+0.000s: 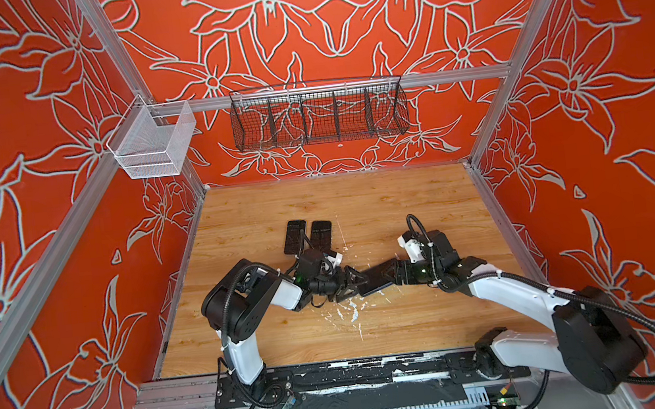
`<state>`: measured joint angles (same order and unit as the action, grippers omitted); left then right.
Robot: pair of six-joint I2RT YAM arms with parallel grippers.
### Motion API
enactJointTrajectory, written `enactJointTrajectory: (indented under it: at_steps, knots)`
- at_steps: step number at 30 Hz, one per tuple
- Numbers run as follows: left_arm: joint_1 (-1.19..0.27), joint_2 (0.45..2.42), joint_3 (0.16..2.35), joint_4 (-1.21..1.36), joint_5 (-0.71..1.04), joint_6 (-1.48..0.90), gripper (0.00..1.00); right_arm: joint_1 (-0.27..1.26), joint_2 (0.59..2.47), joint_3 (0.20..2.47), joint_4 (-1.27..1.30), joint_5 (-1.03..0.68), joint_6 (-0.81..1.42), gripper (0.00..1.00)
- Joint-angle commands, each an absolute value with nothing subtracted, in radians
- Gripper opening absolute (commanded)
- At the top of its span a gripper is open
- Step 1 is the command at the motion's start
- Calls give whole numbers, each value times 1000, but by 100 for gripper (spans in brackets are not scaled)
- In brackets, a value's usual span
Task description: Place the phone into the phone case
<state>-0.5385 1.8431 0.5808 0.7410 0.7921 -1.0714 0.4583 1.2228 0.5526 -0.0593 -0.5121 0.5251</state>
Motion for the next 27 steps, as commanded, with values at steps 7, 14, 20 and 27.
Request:
enactJointTrajectory:
  at_steps: [7, 14, 20, 27]
  knots:
    - [-535, 1951, 522, 579, 640, -1057, 73, 472, 1174, 572, 8, -766, 540, 71]
    - [-526, 1947, 505, 597, 638, -1061, 72, 454, 1177, 569, 0, -692, 564, 60]
    - [-523, 1947, 503, 601, 638, -1060, 72, 450, 1194, 572, -18, -689, 568, 45]
    - [-514, 1950, 499, 614, 642, -1062, 72, 449, 1179, 575, -57, -672, 557, 21]
